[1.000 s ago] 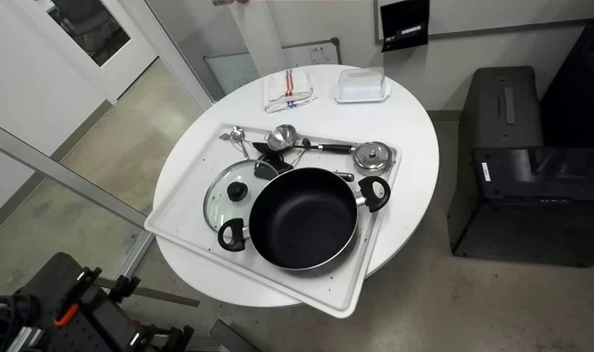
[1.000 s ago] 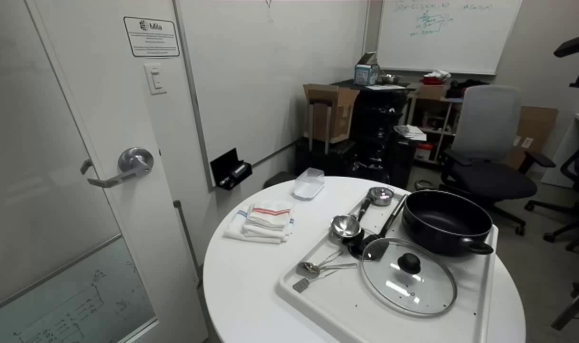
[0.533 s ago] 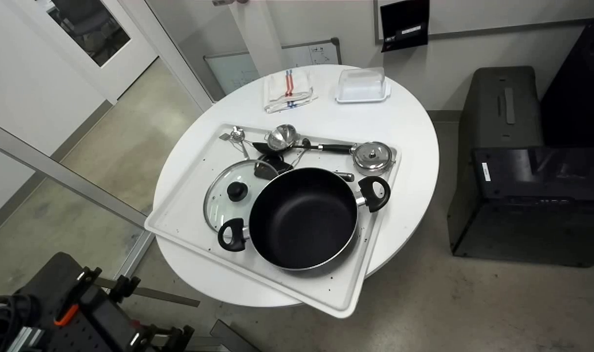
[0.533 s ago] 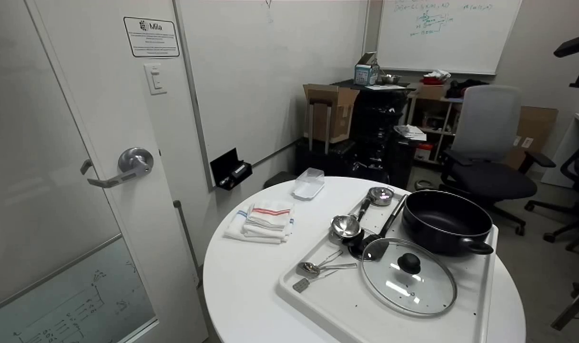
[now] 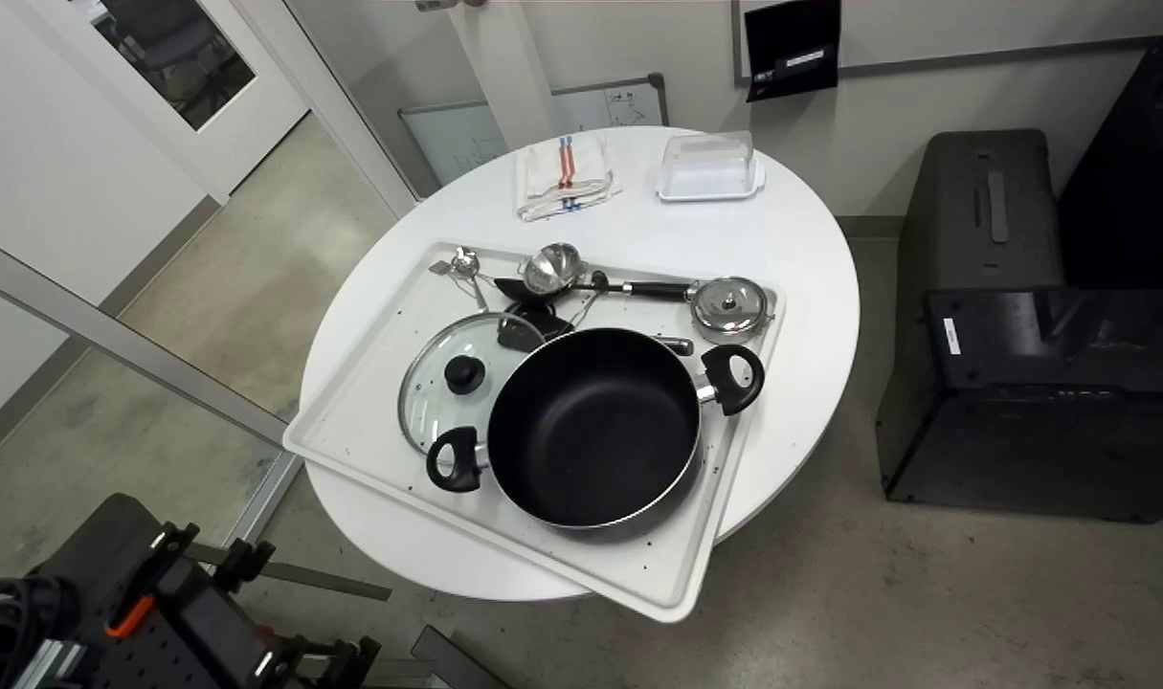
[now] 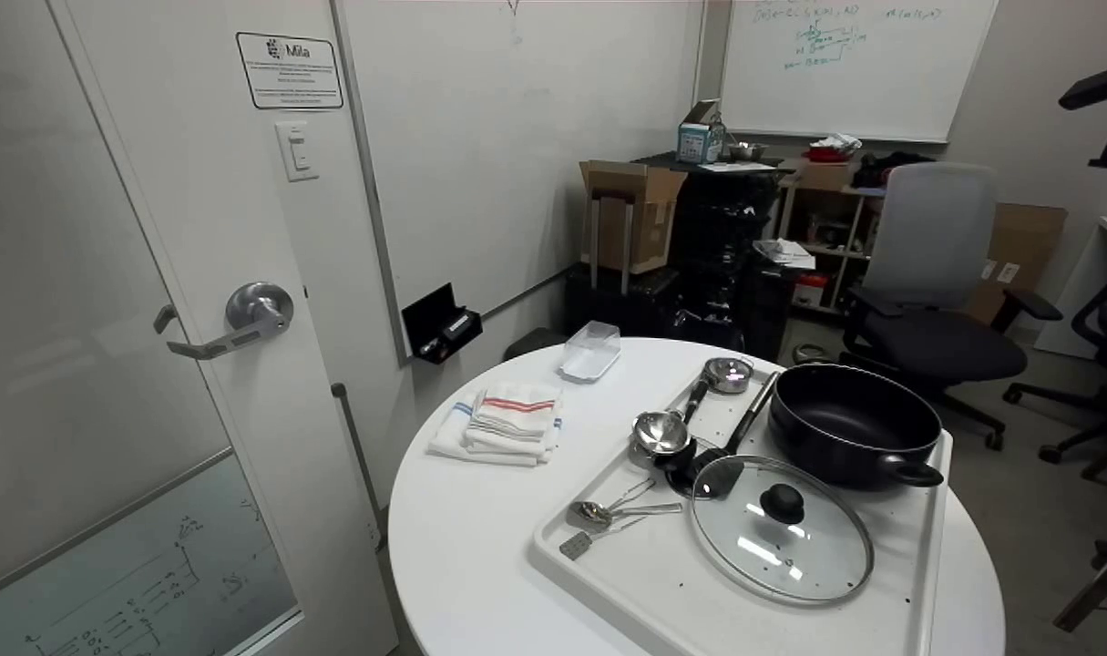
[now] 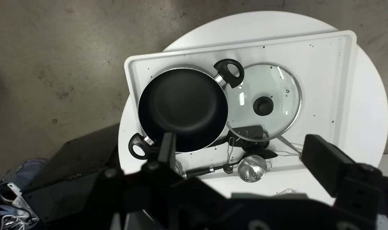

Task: Put the glass lid on the black pot

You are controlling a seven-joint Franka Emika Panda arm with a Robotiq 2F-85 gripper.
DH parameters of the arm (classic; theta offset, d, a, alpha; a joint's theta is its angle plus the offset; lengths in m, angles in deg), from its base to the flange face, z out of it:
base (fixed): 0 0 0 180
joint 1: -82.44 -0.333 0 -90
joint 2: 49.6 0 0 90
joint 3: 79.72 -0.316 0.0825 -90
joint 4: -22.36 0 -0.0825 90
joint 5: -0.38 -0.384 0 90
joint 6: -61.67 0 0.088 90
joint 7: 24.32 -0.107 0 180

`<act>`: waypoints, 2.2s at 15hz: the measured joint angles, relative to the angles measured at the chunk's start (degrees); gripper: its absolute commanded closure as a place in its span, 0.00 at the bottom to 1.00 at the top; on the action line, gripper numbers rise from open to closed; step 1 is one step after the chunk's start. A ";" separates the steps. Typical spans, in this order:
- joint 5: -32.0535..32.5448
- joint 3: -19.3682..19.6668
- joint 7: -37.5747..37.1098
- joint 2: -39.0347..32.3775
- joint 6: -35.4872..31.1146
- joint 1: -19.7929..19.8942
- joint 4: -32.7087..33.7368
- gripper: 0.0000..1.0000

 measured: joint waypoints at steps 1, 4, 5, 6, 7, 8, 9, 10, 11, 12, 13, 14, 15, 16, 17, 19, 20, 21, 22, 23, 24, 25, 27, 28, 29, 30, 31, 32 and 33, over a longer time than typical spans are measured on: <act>-0.04 -0.17 0.00 -1.17 -0.03 -0.26 0.46 0.00; -0.06 -1.09 -0.01 -5.20 -0.19 -0.86 2.16 0.00; -0.06 -1.57 -0.02 -6.61 -0.27 -0.96 2.78 0.00; -0.06 -2.05 -0.03 -8.02 -0.33 -1.11 3.43 0.00; -0.06 -2.59 -0.04 -9.49 -0.46 -1.29 4.09 0.00; -0.06 -3.17 -0.05 -10.89 -0.66 -1.43 4.75 0.00; -0.03 -3.80 -0.08 -12.32 -1.07 -1.60 5.34 0.00; -0.01 -4.51 -0.09 -13.76 -1.62 -1.80 5.90 0.00; 0.04 -5.24 -0.12 -15.23 -2.25 -2.04 6.43 0.00; 0.10 -5.99 -0.14 -16.70 -2.94 -2.28 6.90 0.00; 0.14 -6.78 -0.15 -18.26 -3.76 -2.59 7.39 0.00; 0.27 -7.53 -0.17 -19.84 -4.63 -2.93 7.84 0.00; 0.56 -8.28 -0.20 -21.48 -5.56 -3.28 8.30 0.00; 0.95 -9.01 -0.21 -23.12 -6.49 -3.62 8.78 0.00; 1.56 -9.71 -0.22 -24.74 -7.23 -3.94 9.33 0.00; 3.53 -10.86 -0.28 -27.85 -8.49 -4.47 10.50 0.00; 4.62 -11.30 -0.28 -29.34 -8.95 -4.69 11.11 0.00; 5.66 -11.68 -0.27 -30.78 -9.27 -4.90 11.71 0.00; 6.77 -12.01 -0.23 -32.24 -9.61 -5.08 12.34 0.00; 7.81 -12.29 -0.14 -33.72 -10.06 -5.23 12.91 0.00; 8.76 -12.49 -0.03 -35.19 -10.52 -5.36 13.48 0.00; 9.60 -12.68 0.20 -36.70 -10.99 -5.43 14.04 0.00; 10.65 -12.95 1.18 -39.79 -12.02 -5.54 15.17 0.00; 11.02 -13.13 1.78 -41.38 -12.61 -5.57 15.76 0.00; 11.19 -13.33 2.54 -42.93 -13.32 -5.58 16.36 0.00; 11.30 -13.55 3.25 -44.45 -14.10 -5.60 16.96 0.00; 11.36 -13.79 3.91 -45.91 -15.06 -5.61 17.51 0.00; 11.39 -14.05 4.66 -47.31 -16.08 -5.64 18.07 0.00; 11.47 -14.33 5.36 -48.62 -17.18 -5.70 18.56 0.00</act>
